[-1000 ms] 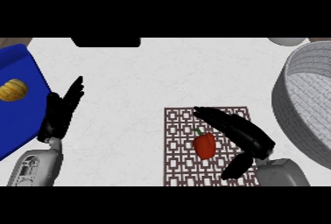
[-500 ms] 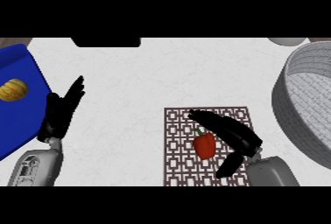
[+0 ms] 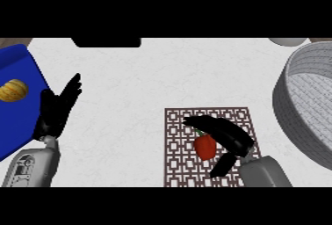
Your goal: Pick the bell pepper from the placemat and place it in the basket
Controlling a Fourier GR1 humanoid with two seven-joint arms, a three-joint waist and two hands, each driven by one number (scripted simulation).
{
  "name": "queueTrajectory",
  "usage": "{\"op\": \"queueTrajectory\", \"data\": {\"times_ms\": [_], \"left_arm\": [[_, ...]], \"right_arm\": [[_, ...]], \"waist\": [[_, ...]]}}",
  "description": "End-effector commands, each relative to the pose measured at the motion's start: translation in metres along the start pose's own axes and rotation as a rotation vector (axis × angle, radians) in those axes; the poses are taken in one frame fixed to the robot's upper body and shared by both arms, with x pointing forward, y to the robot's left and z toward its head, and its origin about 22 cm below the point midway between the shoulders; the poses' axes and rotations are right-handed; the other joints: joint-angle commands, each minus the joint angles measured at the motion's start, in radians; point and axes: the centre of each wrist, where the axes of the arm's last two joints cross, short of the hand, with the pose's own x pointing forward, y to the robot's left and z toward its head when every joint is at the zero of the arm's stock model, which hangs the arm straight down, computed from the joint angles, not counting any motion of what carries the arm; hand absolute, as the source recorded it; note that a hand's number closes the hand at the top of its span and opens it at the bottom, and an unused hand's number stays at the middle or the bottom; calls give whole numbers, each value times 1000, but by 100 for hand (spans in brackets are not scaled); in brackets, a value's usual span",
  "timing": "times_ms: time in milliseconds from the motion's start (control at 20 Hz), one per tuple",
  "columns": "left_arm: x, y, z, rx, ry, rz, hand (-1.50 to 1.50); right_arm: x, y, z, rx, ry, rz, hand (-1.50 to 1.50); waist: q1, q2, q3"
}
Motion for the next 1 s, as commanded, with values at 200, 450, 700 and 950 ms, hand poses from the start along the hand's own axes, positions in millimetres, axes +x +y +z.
{"op": "queueTrajectory", "data": {"times_ms": [200, 450, 700, 950], "left_arm": [[18, 4, 6, 15, -18, -6, 0], [-4, -7, 0, -5, 3, -15, 0], [-6, 1, 6, 11, 10, -4, 0], [-15, -7, 10, -4, -4, 1, 0]], "right_arm": [[-7, -1, -4, -35, -64, 161, 150], [1, 13, -8, -81, -100, 230, 150], [-21, -13, 6, -117, 541, 368, 150], [4, -18, -11, -148, 734, 498, 150]], "waist": [[3, 0, 1], [-1, 1, 0], [-18, -3, -4], [-2, -2, -1]]}}
